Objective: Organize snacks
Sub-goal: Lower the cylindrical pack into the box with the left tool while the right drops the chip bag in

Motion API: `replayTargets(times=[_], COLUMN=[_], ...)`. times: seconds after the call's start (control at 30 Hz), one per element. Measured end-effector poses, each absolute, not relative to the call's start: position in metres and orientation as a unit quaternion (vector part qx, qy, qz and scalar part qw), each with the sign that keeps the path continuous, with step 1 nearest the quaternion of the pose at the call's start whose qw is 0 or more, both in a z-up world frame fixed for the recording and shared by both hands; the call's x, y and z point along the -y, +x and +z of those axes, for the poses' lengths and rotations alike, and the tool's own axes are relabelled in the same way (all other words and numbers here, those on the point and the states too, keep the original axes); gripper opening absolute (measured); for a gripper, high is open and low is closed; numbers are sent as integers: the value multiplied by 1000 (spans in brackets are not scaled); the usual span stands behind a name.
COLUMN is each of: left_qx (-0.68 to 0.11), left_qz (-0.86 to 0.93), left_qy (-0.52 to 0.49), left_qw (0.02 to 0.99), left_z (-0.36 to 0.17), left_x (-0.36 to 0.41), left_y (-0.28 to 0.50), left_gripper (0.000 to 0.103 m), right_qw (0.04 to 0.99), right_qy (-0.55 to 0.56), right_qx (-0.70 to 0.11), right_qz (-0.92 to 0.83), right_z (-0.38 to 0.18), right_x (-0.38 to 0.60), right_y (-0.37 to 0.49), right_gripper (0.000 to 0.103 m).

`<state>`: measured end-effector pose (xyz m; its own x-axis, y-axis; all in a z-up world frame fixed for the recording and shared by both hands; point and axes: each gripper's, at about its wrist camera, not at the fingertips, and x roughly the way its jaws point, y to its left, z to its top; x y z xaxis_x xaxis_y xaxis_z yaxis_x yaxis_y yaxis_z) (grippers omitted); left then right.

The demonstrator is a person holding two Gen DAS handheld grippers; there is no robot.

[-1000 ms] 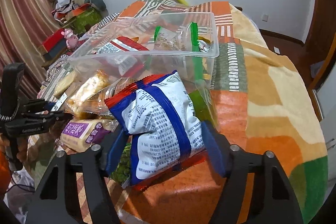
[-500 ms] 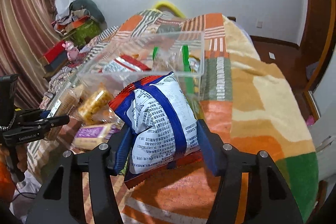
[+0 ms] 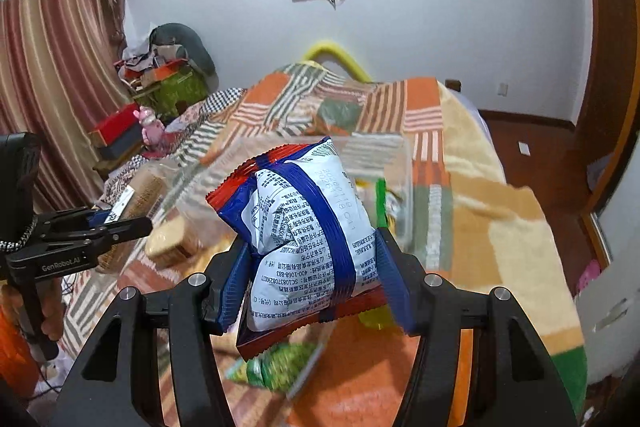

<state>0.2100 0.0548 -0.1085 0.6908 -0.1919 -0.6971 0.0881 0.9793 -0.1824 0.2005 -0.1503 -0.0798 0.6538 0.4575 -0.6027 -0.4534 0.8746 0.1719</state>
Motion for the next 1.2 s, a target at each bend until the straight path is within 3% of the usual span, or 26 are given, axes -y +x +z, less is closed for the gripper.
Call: replayTargets(times=[0.33, 0.87, 0.93, 1.2], left_qx=[-374, -415, -410, -401], left_qz=[-69, -67, -63, -61], left_qy=[-63, -69, -64, -49], left_qw=[923, 905, 907, 913], left_z=[-102, -140, -139, -131], left_x=[-52, -55, -55, -51], left_y=[267, 334, 338, 334], left_gripper=[38, 38, 33, 33], right_qw=[904, 874, 872, 873], right_qy=[6, -29, -33, -33], right_qx=[-335, -403, -408, -407], right_qz=[264, 271, 270, 267], right_z=[-79, -112, -115, -108], right_x=[118, 77, 75, 75], right_y=[241, 289, 291, 287], right_gripper=[56, 57, 58, 72])
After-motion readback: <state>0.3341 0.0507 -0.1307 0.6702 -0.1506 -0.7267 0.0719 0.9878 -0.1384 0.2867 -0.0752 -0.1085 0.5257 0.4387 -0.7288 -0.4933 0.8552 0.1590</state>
